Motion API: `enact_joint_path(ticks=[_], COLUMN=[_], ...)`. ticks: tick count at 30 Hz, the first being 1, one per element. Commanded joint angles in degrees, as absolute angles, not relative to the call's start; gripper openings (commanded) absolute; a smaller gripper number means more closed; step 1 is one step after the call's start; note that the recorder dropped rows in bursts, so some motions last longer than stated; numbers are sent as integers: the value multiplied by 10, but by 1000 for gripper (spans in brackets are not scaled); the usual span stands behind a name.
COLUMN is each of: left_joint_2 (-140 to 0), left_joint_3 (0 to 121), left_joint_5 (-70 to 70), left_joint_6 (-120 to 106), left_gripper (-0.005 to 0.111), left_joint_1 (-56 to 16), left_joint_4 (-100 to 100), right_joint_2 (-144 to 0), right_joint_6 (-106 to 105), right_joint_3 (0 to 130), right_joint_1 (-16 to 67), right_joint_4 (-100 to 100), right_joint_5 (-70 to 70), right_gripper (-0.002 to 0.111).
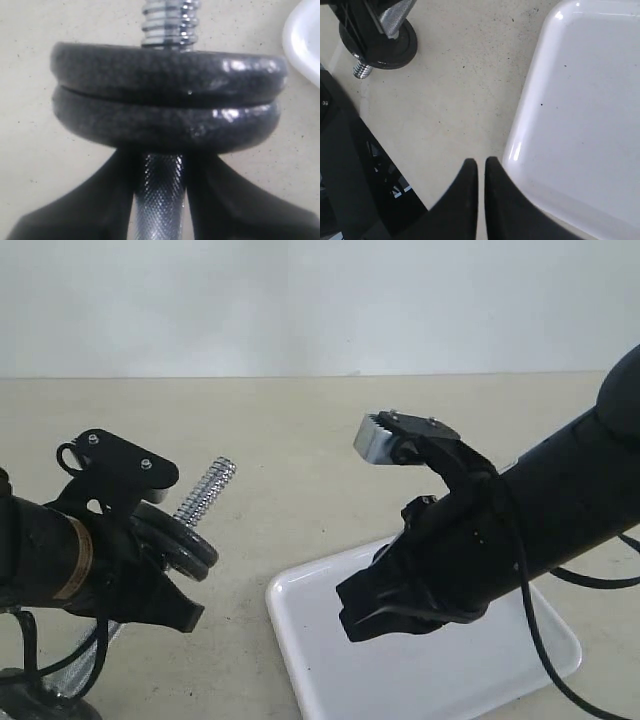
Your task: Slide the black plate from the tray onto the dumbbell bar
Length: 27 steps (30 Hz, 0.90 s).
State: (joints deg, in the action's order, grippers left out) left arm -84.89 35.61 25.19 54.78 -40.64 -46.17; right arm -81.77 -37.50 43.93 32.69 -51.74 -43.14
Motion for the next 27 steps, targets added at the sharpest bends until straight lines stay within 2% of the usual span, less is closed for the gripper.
enact_joint_path(ticks=[1,14,27], left_joint_2=[-840,-845,-845], left_joint_3=[374,374,373], left_joint_5=[208,206,193], left_joint_6=[608,731,742], left_gripper=[4,4,4], left_joint_1=[-406,-406,-406], left_joint_4=[-474,-472,-321], right_joint_2=[-812,-812,-812], right_joint_6=[-385,-395,-413], right_joint_3=[438,378,367], right_joint_1=[326,326,326], right_joint_4=[-520,-521,-541], right_joint_5=[-429,-378,-386], right_gripper=[1,1,1])
